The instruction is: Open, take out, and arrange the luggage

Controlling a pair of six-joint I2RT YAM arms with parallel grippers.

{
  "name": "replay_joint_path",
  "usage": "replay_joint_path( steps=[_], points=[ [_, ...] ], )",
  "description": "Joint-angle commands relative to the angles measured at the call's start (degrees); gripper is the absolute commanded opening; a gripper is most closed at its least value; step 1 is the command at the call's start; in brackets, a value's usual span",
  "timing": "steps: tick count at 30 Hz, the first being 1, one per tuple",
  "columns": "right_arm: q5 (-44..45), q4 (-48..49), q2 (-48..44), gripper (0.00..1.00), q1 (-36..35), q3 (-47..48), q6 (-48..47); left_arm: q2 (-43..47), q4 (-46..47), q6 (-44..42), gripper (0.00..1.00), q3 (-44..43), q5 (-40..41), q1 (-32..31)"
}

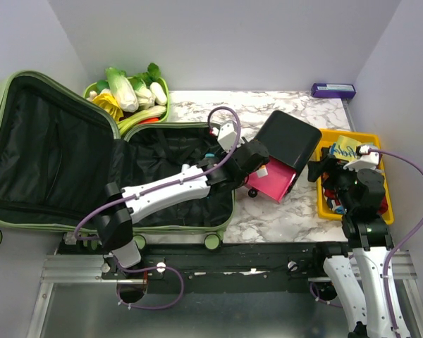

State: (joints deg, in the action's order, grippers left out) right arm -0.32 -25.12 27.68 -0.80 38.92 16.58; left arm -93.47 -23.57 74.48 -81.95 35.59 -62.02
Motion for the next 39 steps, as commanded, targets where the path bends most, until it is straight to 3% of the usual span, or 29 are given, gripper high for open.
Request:
replay_joint_path(
  steps=[1, 3, 6, 8, 16, 18, 20, 22, 25, 28, 32, 34, 35, 39],
  points=[
    [-0.2, 1.0, -0.7, 1.00, -0.1, -0.9, 0.6, -4.5, -2.2, 3.0, 0.15, -5.7, 3.6, -0.9],
    [-0.3, 0.9, -0.8, 1.00, 0.0, -0.9, 0.6, -6.8, -2.9, 3.1, 0.16, -7.2, 2.6, -0.9],
    [-0.1, 0.9, -0.8, 1.00, -0.1, -0.9, 0.6, -8.8, -4.0, 3.0, 0.27, -8.8, 2.0, -0.9],
    [0.0, 0.8, -0.8, 1.00, 0.0, -0.9, 0.6, -8.7, -4.2, 3.2, 0.43, -8.4, 2.2, -1.2],
    [0.0, 0.5, 0.2, 1.00, -0.1, 0.0, 0.0, -5.7, -1.1, 0.0, 0.64, -5.9, 2.1, -1.8],
    [-1.7, 0.4, 0.6, 1.00, 0.0, 0.4, -1.1, -4.7, -1.1, -2.7, 0.70, -6.2, 1.6, -2.1],
    [-6.9, -0.4, 1.1, 1.00, 0.0, 1.7, -3.8, -2.8, -1.0, -5.1, 0.88, -6.3, 1.5, -2.3],
    [-10.8, -1.3, 1.3, 0.99, -0.3, 3.3, -5.3, -0.8, -0.2, -7.0, 0.99, -4.6, 1.8, -2.3],
    [-16.4, -2.9, 2.6, 0.97, -3.1, 4.8, -7.1, 4.7, 1.2, -11.8, 0.99, -0.9, 3.3, -2.2],
    [-17.6, -6.6, 4.4, 0.96, -9.9, 8.2, -9.4, 11.6, 0.7, -15.8, 0.99, 4.2, 7.2, -2.0],
    [-15.9, -9.7, 6.8, 0.95, -28.2, 11.3, -8.9, 23.0, -2.3, -21.5, 0.99, 12.3, 7.1, 1.5],
    [-10.6, -10.4, 10.3, 0.95, -35.0, 11.3, -8.4, 26.2, -9.7, -19.6, 0.99, 15.9, 6.4, 5.1],
    [-8.2, -11.0, 11.9, 0.95, -42.2, 11.3, -7.9, 29.2, -12.3, -18.2, 0.99, 16.9, 6.2, 6.9],
    [1.6, -9.5, 20.6, 0.95, -55.0, 11.4, -5.7, 37.7, -20.2, -13.8, 0.99, 23.6, 6.2, 13.0]
  ],
)
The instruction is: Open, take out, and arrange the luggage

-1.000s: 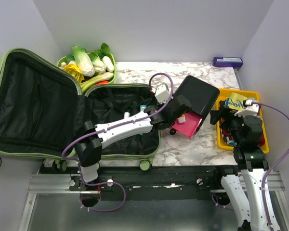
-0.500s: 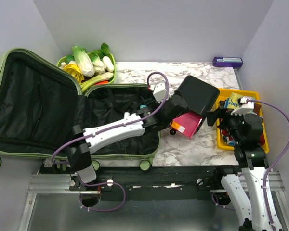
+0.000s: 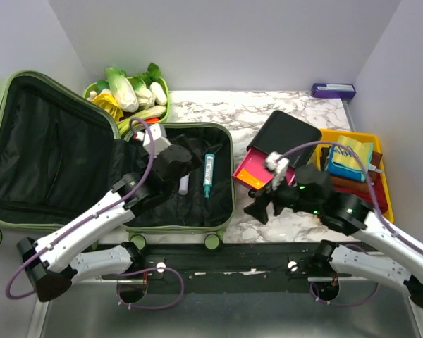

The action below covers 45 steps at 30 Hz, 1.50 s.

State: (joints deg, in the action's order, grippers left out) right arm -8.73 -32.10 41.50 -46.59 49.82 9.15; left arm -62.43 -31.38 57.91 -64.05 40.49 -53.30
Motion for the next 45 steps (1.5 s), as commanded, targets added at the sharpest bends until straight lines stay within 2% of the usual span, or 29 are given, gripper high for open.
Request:
replay_joint_path(
  steps=[1, 5, 8, 20, 31, 38, 45],
  points=[
    [11.0, -2.0, 8.0, 0.95, -10.2, 0.2, 2.8, 8.4, -14.3, 3.8, 0.99, 7.8, 1.4, 5.4],
    [11.1, 1.2, 11.5, 0.94, -13.9, -1.7, 5.2, 17.1, -15.5, 5.5, 0.99, 11.2, 2.5, 6.1],
    [13.5, 1.8, 14.3, 0.94, -14.5, -3.7, 7.0, 19.4, -16.3, 7.4, 0.99, 11.3, 2.8, 6.3],
    [29.0, 0.5, 21.3, 0.98, -14.4, -1.3, 10.7, 13.3, -17.9, 4.9, 0.99, 6.2, 1.4, 6.4],
    [38.7, 3.4, 23.0, 0.99, -12.0, 0.8, 13.3, 14.7, -16.8, 4.5, 0.99, 6.9, 0.7, 6.5],
    [38.0, 7.9, 23.5, 0.99, -6.4, -0.6, 10.0, 15.4, -17.4, 4.5, 0.99, 7.6, 0.6, 6.5],
    [35.0, 18.6, 22.7, 1.00, -0.4, -2.8, 4.0, 15.7, -16.1, 1.3, 0.99, 8.2, -1.1, 6.5]
  ],
)
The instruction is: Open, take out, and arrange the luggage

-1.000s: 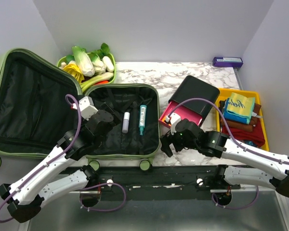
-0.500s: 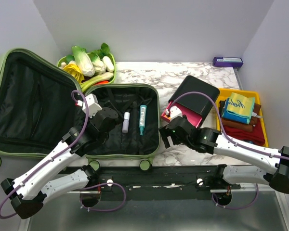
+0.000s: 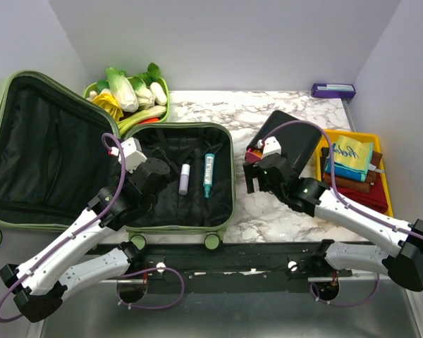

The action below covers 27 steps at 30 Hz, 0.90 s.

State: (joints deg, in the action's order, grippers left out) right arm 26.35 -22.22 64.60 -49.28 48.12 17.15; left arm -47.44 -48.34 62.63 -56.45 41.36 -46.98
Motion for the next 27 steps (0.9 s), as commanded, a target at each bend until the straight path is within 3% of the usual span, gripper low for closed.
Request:
replay_joint_path(
  steps=[1, 12, 14, 17, 19, 21, 24, 25, 27],
  points=[
    [0.0, 9.1, -0.4, 1.00, 2.5, -0.9, -4.3, 0.7, 2.8, -4.8, 0.99, 0.8, -2.9, 0.2],
    [0.6, 10.9, 2.0, 1.00, 8.1, -0.7, -6.3, -2.5, 18.0, -18.1, 0.99, 3.9, -19.1, 0.2],
    [-0.9, 9.8, 0.4, 1.00, 8.1, 0.0, -6.3, -3.9, 22.0, -21.0, 0.99, 3.9, -25.0, 0.1],
    [-9.9, 3.0, -3.4, 1.00, 8.1, 2.8, -4.1, -6.6, 27.8, -23.9, 0.99, 3.9, -31.5, -1.5],
    [-16.9, -1.2, -6.2, 1.00, 8.1, 2.9, -3.8, -7.9, 31.1, -27.4, 0.99, 3.9, -31.5, -4.1],
    [-18.2, -3.0, -11.0, 1.00, 8.1, 2.3, -3.5, -9.2, 32.3, -30.4, 0.99, 3.4, -28.7, -8.1],
    [-12.1, -5.9, -15.6, 1.00, 8.1, 1.7, -2.7, -12.5, 34.1, -32.6, 0.99, 1.9, -30.1, -10.4],
    [-4.8, -6.5, -16.0, 1.00, 8.3, 1.7, -1.6, -13.8, 34.8, -33.2, 0.99, 1.2, -31.0, -10.7],
    [1.8, -8.8, -15.2, 1.00, 9.8, 2.6, 1.6, -18.9, 35.6, -33.2, 0.99, -1.3, -31.7, -11.6]
  ],
)
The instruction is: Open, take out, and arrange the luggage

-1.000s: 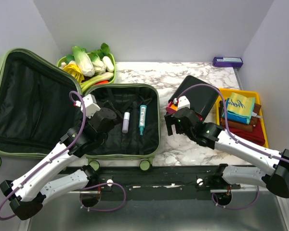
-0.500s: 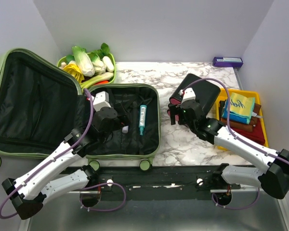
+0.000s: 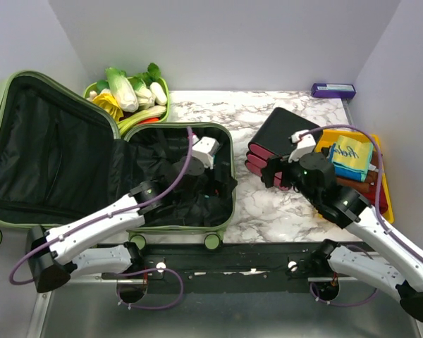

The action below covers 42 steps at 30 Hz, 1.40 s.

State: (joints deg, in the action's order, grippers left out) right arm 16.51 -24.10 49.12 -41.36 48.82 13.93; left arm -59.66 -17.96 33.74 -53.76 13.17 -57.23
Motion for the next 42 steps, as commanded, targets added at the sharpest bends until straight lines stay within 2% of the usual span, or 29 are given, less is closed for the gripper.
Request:
replay_joint_path(
  steps=[1, 3, 4, 6, 7, 13, 19, 24, 28, 29, 34, 35, 36, 42],
  points=[
    [13.6, -7.5, 0.7, 1.00, 3.1, 2.7, 5.7, -8.4, 5.7, -4.7, 0.99, -4.9, -3.9, -1.7],
    [11.7, -7.7, 2.0, 1.00, 8.6, 4.7, 8.6, -13.8, 6.4, -5.2, 0.99, -7.7, -3.6, -2.5],
    [6.9, -7.2, 2.4, 1.00, 11.2, 5.3, 9.4, -15.4, 8.2, -5.5, 0.99, -8.3, -4.8, -2.6],
    [3.0, -5.3, 3.5, 1.00, 18.0, 6.1, 11.5, -19.9, 10.4, -5.3, 0.99, -9.7, -5.2, -2.7],
    [0.2, -4.9, 5.3, 1.00, 20.0, 7.0, 12.0, -21.4, 12.4, -5.7, 0.99, -10.2, -6.6, -2.7],
    [-2.9, -4.0, 9.8, 1.00, 28.8, 7.6, 14.9, -34.6, 12.5, -6.5, 0.99, -19.8, -10.2, -2.8],
    [-7.5, 0.6, 14.0, 0.98, 30.7, 6.0, 15.7, -42.1, 11.4, -6.8, 0.97, -23.5, -9.7, -2.8],
    [-7.3, 1.5, 16.1, 0.96, 32.1, 5.8, 15.6, -44.6, 17.6, -4.0, 0.95, -20.8, -6.5, -2.4],
    [-7.5, 2.6, 16.5, 0.92, 32.8, 4.8, 15.2, -46.4, 23.6, -4.7, 0.91, -19.7, -5.4, -2.3],
    [-7.6, 2.6, 16.6, 0.92, 32.8, 4.9, 14.7, -46.7, 24.2, -4.4, 0.87, -19.6, -5.0, -2.2],
    [-7.5, 2.8, 17.0, 0.92, 33.1, 4.7, 14.0, -48.6, 25.3, -4.3, 0.83, -20.2, -1.7, -1.9],
    [-7.7, 2.8, 17.1, 0.92, 33.0, 4.6, 13.8, -49.1, 25.3, -4.4, 0.76, -20.3, -1.2, -1.7],
    [-8.0, 3.0, 17.1, 0.92, 33.0, 4.6, 13.9, -49.9, 25.3, -4.6, 0.74, -20.9, -1.0, -1.7],
    [-8.2, 3.2, 17.2, 0.92, 33.1, 4.6, 13.1, -52.2, 26.3, -5.0, 0.72, -22.7, -1.2, -1.3]
  ],
)
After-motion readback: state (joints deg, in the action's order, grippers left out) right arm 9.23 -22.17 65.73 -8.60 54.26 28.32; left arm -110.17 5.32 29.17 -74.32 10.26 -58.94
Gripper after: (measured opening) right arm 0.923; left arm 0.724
